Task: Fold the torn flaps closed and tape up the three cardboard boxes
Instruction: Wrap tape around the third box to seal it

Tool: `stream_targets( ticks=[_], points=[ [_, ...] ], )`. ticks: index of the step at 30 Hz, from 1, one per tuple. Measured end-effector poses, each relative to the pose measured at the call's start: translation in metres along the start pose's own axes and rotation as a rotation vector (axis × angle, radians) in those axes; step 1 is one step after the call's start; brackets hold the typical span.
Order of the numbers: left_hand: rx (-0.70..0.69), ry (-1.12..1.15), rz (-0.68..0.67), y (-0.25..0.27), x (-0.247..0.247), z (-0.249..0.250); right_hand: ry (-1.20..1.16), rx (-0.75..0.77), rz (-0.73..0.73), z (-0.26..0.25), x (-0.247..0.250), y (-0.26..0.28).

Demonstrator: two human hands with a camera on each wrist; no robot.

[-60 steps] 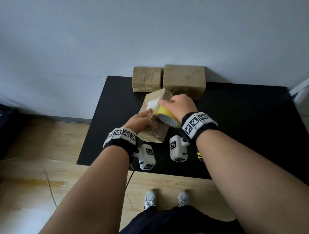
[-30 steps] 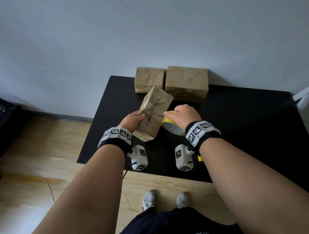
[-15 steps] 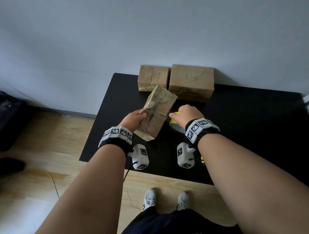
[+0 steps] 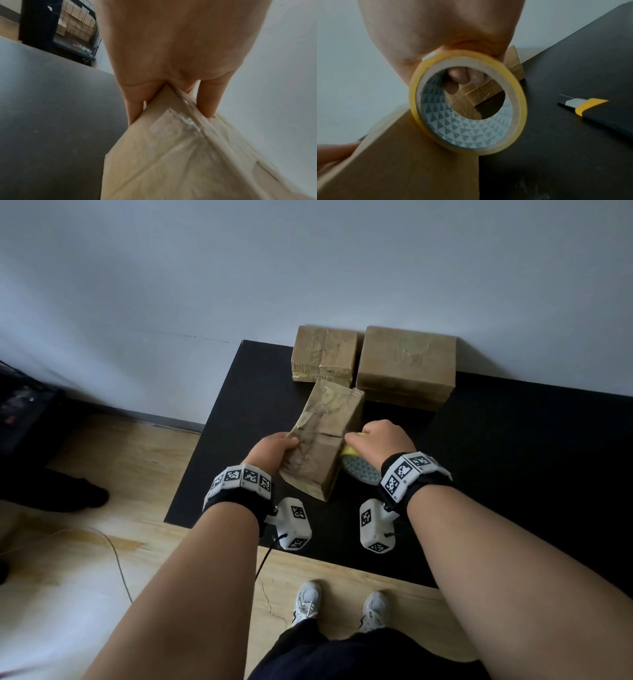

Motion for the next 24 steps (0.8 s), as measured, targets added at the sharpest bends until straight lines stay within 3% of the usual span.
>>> stream_targets(
  ticks=[2, 5, 8, 10, 16, 24],
  points=[
    [-0.011, -0.047, 0.051, 0.002, -0.006, 0.006, -0.004, 0.001, -0.013, 0.005, -0.002, 0.003],
    [-0.136, -0.346, 0.189, 0.011, -0.013, 0.023, 0.02, -0.001, -0.017, 0.009, -0.003, 0.004],
    [-0.467, -0.572, 0.418, 0.029, -0.025, 0.034, 0.044, -0.014, -0.022, 0.008, -0.003, 0.003],
    [-0.639, -0.674, 0.446, 0.037, -0.04, 0.031, 0.056, -0.017, -0.022, 0.007, -0.004, 0.002],
    [-0.501, -1.068, 0.241, 0.035, -0.056, 0.011, 0.066, -0.013, 0.004, 0.005, -0.007, 0.001],
    [-0.449, -1.132, 0.197, 0.032, -0.054, 0.008, 0.083, -0.009, 0.003, 0.003, -0.009, -0.001]
  ],
)
Point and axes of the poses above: each hand's wrist, its own y-axis away from the middle knuckle, its own x-axis out of the back of the hand, z = x × y, the point moved 3 cm from there along -y, towards the middle knuckle, and after that the axes turned 3 degrees about x, right-handed, at the moved point
